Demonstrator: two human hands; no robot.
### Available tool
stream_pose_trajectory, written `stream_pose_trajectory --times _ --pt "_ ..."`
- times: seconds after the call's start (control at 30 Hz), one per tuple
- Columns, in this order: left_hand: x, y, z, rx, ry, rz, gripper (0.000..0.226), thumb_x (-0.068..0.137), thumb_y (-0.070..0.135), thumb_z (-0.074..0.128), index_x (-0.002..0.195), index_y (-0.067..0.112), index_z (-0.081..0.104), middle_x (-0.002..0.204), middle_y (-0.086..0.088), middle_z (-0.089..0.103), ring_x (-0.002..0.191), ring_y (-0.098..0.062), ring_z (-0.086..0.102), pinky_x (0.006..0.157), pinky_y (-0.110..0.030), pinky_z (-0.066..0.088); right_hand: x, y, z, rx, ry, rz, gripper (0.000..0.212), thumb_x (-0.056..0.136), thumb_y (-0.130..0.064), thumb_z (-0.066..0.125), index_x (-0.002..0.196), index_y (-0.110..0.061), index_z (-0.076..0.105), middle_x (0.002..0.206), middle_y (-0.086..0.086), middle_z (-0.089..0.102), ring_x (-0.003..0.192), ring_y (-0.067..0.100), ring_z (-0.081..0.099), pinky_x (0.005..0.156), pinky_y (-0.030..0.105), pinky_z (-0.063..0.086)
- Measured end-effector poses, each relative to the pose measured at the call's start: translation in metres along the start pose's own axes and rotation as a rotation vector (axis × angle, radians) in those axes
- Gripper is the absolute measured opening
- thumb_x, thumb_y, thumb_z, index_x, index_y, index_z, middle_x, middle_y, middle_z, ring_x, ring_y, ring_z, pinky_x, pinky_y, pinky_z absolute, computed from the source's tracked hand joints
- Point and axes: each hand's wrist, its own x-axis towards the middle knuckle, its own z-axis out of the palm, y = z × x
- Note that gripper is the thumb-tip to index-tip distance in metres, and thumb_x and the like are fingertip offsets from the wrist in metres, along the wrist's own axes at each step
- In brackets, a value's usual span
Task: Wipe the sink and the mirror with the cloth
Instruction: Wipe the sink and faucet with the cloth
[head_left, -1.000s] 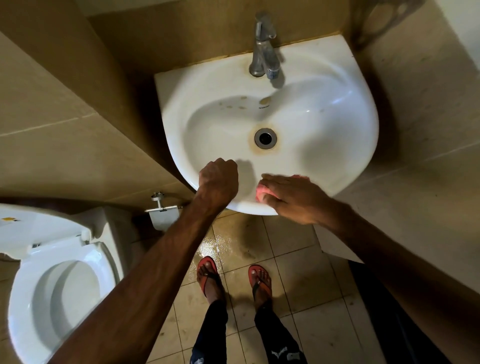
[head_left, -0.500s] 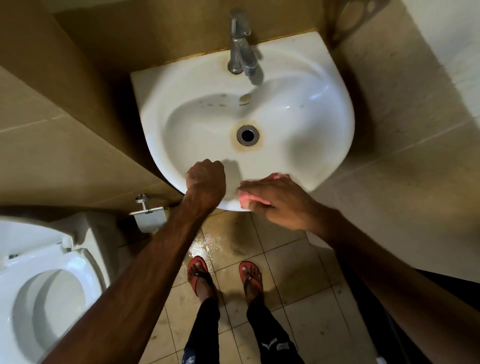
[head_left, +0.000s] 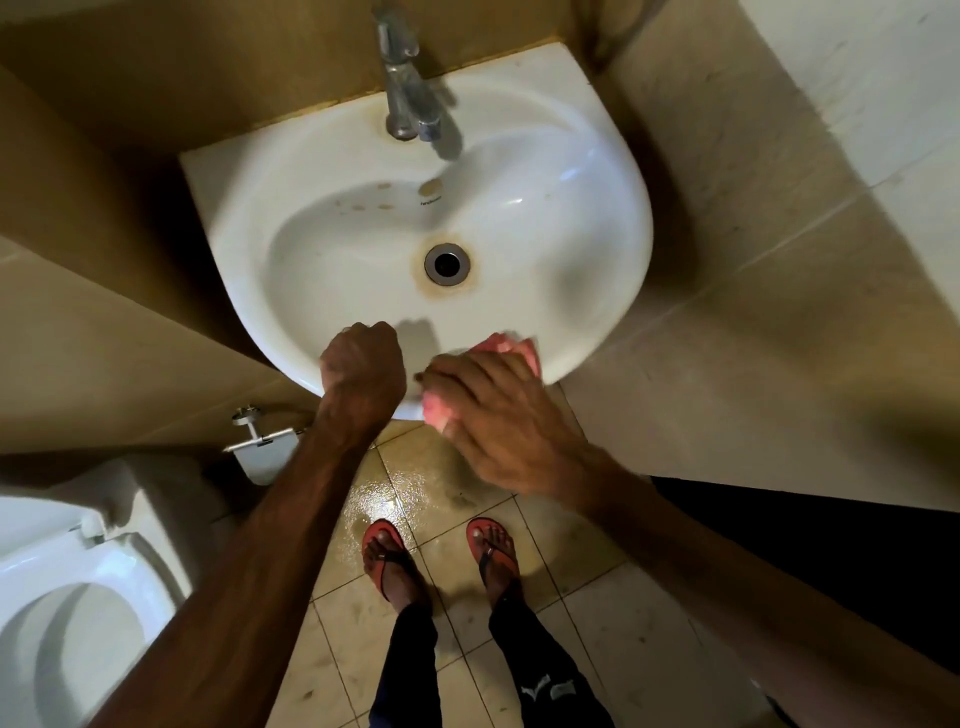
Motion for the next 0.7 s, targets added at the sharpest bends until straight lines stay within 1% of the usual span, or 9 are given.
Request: stream_pose_trajectory --times 0.07,0.13,0.2,0.23,0.33,0.43,0.57,0.63,0.7 --pt "0.000 0.001 -0.001 -0.006 -0.013 -0.011 0.024 0.091 -0.001 0.052 0.111 0.000 0.066 0.115 -0.021 0.067 0.111 -0.039 0.066 0.086 -0.040 0.056 -0.006 -0.006 0.012 -0.012 0.035 -0.070 0.066 0.085 -0.033 0.068 0.146 -0.017 0.050 0.156 0.009 0.044 0.141 0.029 0.043 0.119 0.044 0.028" --pt "0.001 0.001 0.000 -0.011 -0.002 -0.010 0.024 0.091 -0.001 0.051 0.111 0.000 0.066 0.114 -0.022 0.067 0.110 -0.040 0.067 0.085 -0.040 0.056 -0.008 -0.003 0.019 -0.046 0.060 -0.095 0.079 0.074 -0.022 0.075 0.148 -0.019 0.047 0.161 0.007 0.037 0.146 0.028 0.038 0.123 0.041 0.018" --pt "0.000 -0.001 0.002 -0.011 0.006 -0.008 0.024 0.091 -0.003 0.050 0.109 -0.002 0.066 0.112 -0.024 0.067 0.108 -0.043 0.067 0.085 -0.042 0.056 -0.010 0.002 0.021 -0.048 0.119 -0.094 0.074 0.075 -0.008 0.067 0.146 -0.021 0.049 0.160 0.004 0.040 0.146 0.026 0.039 0.123 0.039 0.018" --pt "0.000 -0.002 0.003 -0.014 0.006 -0.007 0.025 0.090 -0.003 0.050 0.109 -0.003 0.066 0.111 -0.025 0.068 0.106 -0.044 0.067 0.085 -0.044 0.057 -0.012 0.005 0.021 -0.052 0.148 -0.092 0.069 0.078 -0.004 0.063 0.144 -0.022 0.052 0.158 0.002 0.043 0.145 0.025 0.041 0.122 0.039 0.019" --pt "-0.001 -0.001 0.004 -0.030 -0.003 -0.017 0.029 0.091 -0.001 0.052 0.117 -0.001 0.065 0.116 -0.023 0.066 0.109 -0.044 0.066 0.090 -0.044 0.055 -0.021 0.025 0.020 -0.067 0.174 -0.066 0.059 0.085 -0.007 0.053 0.140 -0.026 0.056 0.152 -0.002 0.052 0.142 0.024 0.046 0.122 0.042 0.024" --pt "0.000 0.002 0.005 -0.045 -0.010 -0.024 0.032 0.090 0.000 0.056 0.121 0.000 0.064 0.118 -0.023 0.065 0.110 -0.043 0.065 0.090 -0.044 0.055 -0.028 0.055 0.017 -0.103 0.253 -0.042 0.057 0.081 -0.009 0.055 0.134 -0.029 0.062 0.142 -0.006 0.061 0.136 0.022 0.051 0.121 0.042 0.025" --pt "-0.001 0.005 0.007 -0.081 -0.024 -0.029 0.034 0.090 0.002 0.059 0.124 0.000 0.062 0.121 -0.023 0.065 0.112 -0.045 0.065 0.094 -0.046 0.054 -0.034 0.098 0.007 -0.127 0.267 -0.043 0.057 0.077 -0.010 0.057 0.130 -0.029 0.063 0.135 -0.006 0.063 0.134 0.021 0.049 0.126 0.045 0.019" --pt "-0.001 0.004 0.008 -0.103 -0.025 -0.032 0.035 0.089 0.002 0.058 0.124 0.000 0.062 0.121 -0.024 0.065 0.112 -0.046 0.064 0.094 -0.046 0.054 -0.035 0.116 0.004 -0.097 0.341 0.009 0.048 0.079 -0.012 0.063 0.126 -0.023 0.067 0.129 -0.002 0.067 0.130 0.022 0.051 0.126 0.041 0.017" --pt "-0.001 0.002 0.009 -0.135 -0.025 -0.033 0.035 0.088 0.002 0.058 0.123 0.001 0.062 0.120 -0.024 0.064 0.111 -0.047 0.064 0.092 -0.044 0.053 -0.032 0.122 0.001 -0.031 0.430 0.112 0.032 0.086 -0.018 0.070 0.119 -0.016 0.074 0.123 0.002 0.071 0.126 0.023 0.055 0.123 0.039 0.026"
